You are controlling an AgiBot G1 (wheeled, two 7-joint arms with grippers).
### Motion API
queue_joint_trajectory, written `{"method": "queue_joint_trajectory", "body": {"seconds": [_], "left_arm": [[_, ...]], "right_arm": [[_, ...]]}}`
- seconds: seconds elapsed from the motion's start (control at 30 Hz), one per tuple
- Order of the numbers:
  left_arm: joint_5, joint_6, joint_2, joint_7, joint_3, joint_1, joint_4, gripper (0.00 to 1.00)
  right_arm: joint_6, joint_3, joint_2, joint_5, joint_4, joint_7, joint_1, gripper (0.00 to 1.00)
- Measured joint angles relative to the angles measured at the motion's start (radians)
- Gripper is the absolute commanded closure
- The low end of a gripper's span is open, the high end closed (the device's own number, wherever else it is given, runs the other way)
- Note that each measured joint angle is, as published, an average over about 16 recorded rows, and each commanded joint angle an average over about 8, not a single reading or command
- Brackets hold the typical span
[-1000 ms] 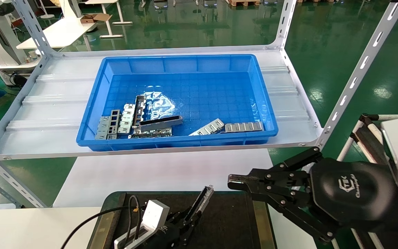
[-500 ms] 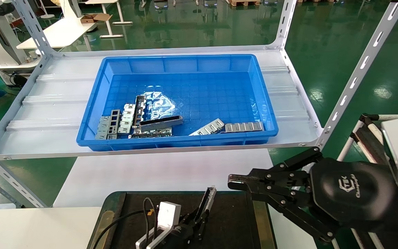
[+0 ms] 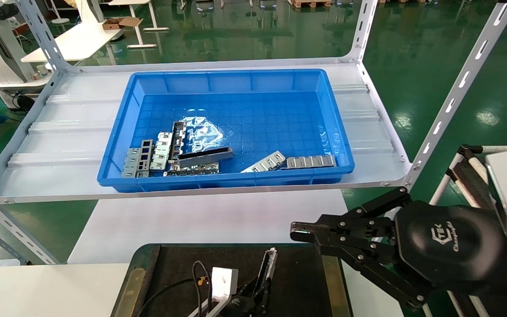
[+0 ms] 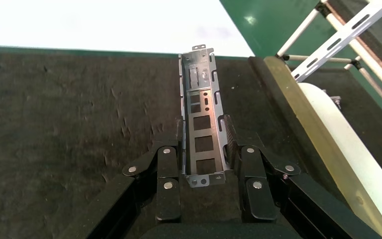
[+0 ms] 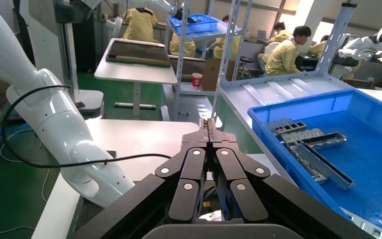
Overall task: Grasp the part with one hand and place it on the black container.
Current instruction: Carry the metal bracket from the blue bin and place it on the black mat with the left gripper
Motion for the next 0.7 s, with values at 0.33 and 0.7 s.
{"method": "queue_joint_trajectory", "body": {"seconds": [0.33,0.7], "left_arm": [[-0.074,-0.073,0.04,0.014,0.034,-0.015,0.017,1.0],[-0.047,-0.088,0.069,-0.018,0.009,0.01,0.043,1.0]], "right_arm": [[0.0,0.0,0.0,0.0,0.0,0.0,0.0,1.0],[0.0,0.0,0.0,0.0,0.0,0.0,0.0,1.0]]}}
